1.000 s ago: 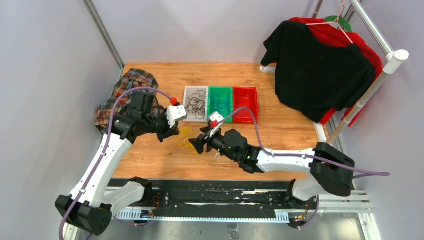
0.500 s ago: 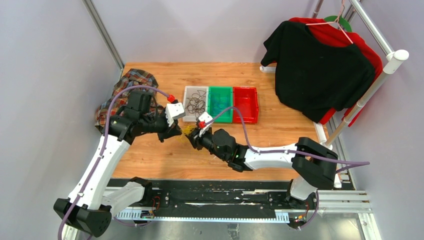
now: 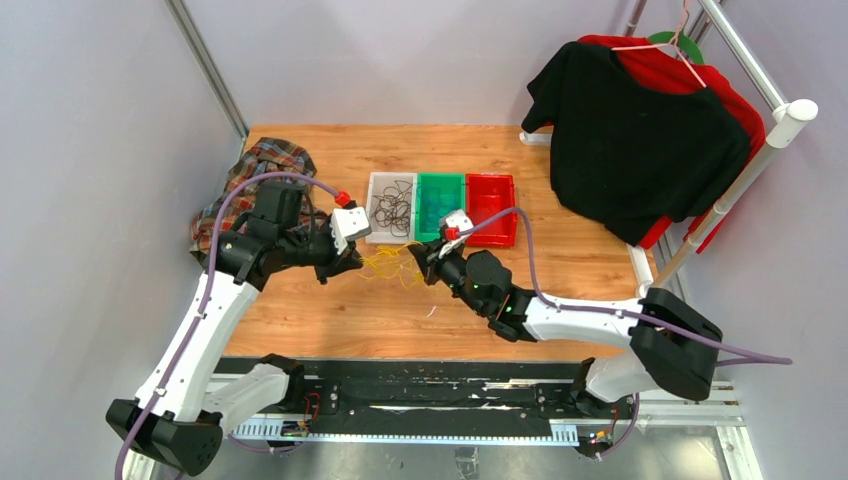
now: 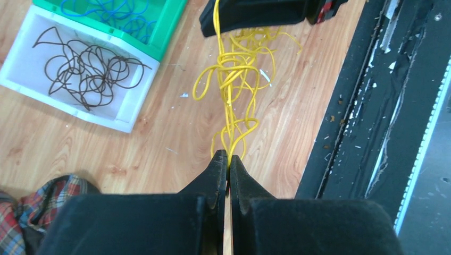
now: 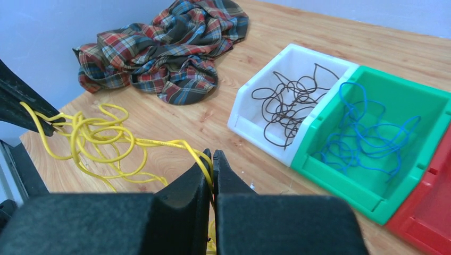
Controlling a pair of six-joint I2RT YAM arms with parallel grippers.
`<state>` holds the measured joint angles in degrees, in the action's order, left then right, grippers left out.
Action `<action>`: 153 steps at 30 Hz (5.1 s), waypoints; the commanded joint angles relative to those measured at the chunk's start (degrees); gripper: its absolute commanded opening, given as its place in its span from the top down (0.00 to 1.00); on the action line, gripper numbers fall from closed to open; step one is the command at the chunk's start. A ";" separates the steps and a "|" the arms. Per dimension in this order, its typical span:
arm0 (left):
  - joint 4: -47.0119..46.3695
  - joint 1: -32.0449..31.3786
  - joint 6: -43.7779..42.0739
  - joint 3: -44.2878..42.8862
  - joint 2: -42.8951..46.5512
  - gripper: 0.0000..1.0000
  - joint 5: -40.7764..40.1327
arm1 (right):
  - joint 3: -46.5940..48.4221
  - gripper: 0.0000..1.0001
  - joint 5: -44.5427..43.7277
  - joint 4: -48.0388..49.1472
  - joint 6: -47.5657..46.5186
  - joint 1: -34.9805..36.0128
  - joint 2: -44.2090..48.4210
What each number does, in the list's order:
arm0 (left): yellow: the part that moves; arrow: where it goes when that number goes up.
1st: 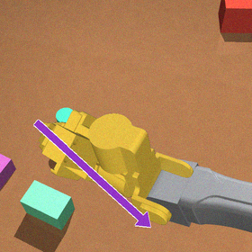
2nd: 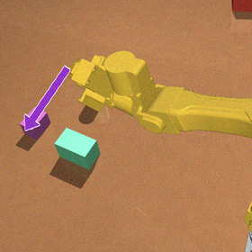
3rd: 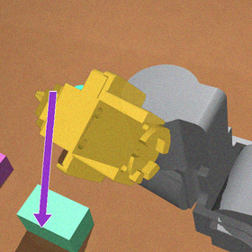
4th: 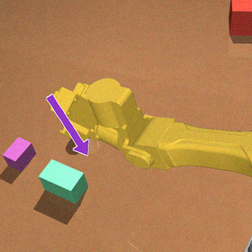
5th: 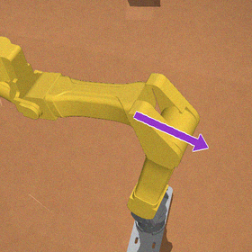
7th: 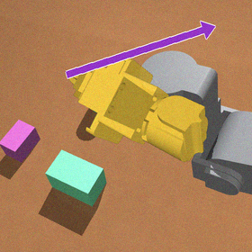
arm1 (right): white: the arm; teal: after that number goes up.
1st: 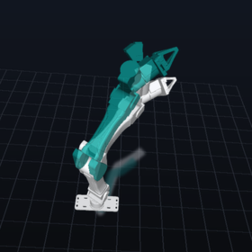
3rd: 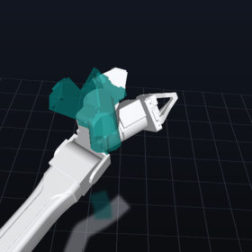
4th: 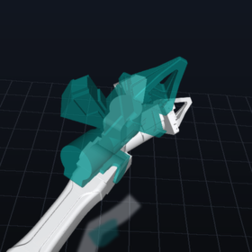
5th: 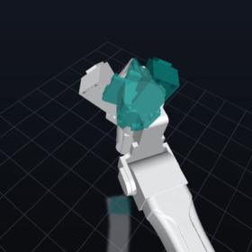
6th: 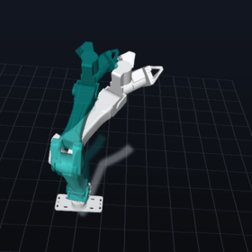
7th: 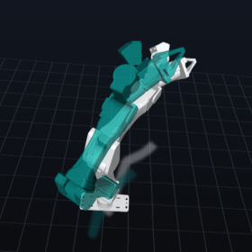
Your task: Untangle the cables
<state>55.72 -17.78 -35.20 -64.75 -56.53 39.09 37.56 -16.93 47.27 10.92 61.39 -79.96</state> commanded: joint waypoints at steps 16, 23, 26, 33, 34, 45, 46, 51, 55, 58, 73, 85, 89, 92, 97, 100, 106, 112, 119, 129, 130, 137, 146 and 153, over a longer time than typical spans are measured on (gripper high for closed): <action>0.35 -0.15 -12.66 7.51 0.85 0.91 -14.85 | -4.52 0.99 0.02 -8.37 0.75 -5.98 14.95; 0.09 -0.15 -5.82 4.20 -0.13 0.33 -7.91 | -2.26 0.99 10.76 -12.19 2.70 -6.01 15.06; 0.00 -0.15 -1.20 0.18 -0.05 0.19 2.53 | -0.43 0.99 15.05 -13.54 3.07 -5.38 13.92; 0.00 -0.23 0.66 -7.32 -4.20 0.23 9.47 | 3.19 0.99 20.72 -13.97 2.35 -3.22 10.31; 0.00 -0.36 0.43 -7.21 -4.79 0.25 9.29 | 3.71 0.99 20.93 -13.90 2.31 -2.80 9.80; -0.07 -4.78 0.16 -5.30 -8.29 0.45 6.85 | 7.96 0.99 21.06 -12.65 2.09 1.11 4.87; -0.09 -4.80 -0.23 -5.11 -8.45 0.48 6.18 | 8.17 0.99 21.06 -12.64 2.11 1.23 4.68; -0.09 -4.81 -2.74 -2.29 -7.02 0.69 3.47 | 8.24 0.99 20.56 -12.55 2.25 1.46 4.81; -0.05 -4.93 -3.58 -0.18 -5.72 0.71 4.41 | 8.44 0.99 20.66 -12.63 2.50 1.46 4.92; -0.09 -4.96 -3.73 -0.66 -6.04 0.86 3.58 | 8.62 0.99 21.03 -12.64 2.86 1.46 4.74; -1.45 -4.93 -1.92 -1.61 1.35 0.99 -8.21 | -0.52 0.84 12.05 -13.92 7.84 -1.67 10.27; -1.45 -4.98 3.74 -3.93 3.23 0.99 -3.99 | 1.52 0.55 10.75 -17.20 4.47 -2.14 11.90; -1.45 -4.98 4.21 -4.04 3.18 0.99 -3.50 | 4.72 0.37 12.40 -15.51 -0.02 0.21 11.63; -1.43 -4.98 4.41 -4.23 3.18 1.00 -3.21 | 7.59 0.34 13.16 -15.65 -2.65 1.66 9.55; -1.49 -4.96 5.60 -5.29 3.01 1.00 -1.49 | 12.43 0.33 14.75 -17.79 -5.76 2.72 5.69; -1.45 -4.98 6.20 -5.91 2.77 0.99 -0.25 | 14.76 0.32 16.33 -19.57 -6.92 2.69 3.84; -1.50 -4.94 6.98 -6.74 2.59 0.99 0.40 | 15.92 0.31 19.40 -23.75 -6.34 2.77 2.18; -1.50 -4.93 8.67 -7.58 2.66 0.99 2.24 | 17.24 0.31 17.68 -29.04 -6.55 3.51 2.37; -0.88 -4.98 10.92 -9.60 2.86 1.00 5.69 | 17.26 0.35 13.62 -25.53 -7.80 3.82 0.27; 1.37 -4.96 4.27 -9.88 4.32 1.00 4.51 | 8.10 0.30 17.38 -6.29 -3.69 6.64 -1.70; 1.32 -4.94 4.23 -9.86 4.33 0.99 4.67 | 8.05 0.30 17.97 -5.86 -3.22 6.86 -1.61; 1.32 -4.93 4.35 -10.02 4.22 0.99 5.16 | 6.91 0.28 17.35 -0.95 -1.79 8.48 -2.02; 1.32 -4.98 4.53 -10.12 4.77 0.99 5.46 | 8.09 0.28 17.87 4.06 -0.35 8.66 -3.35; 1.32 -4.98 6.87 -11.51 4.59 1.00 7.37 | 9.61 0.28 10.85 6.58 -0.06 8.75 -7.27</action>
<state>57.08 -22.96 -29.87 -73.80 -52.56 43.88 45.39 -1.17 49.98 10.35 69.25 -85.19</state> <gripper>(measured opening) 0.018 0.722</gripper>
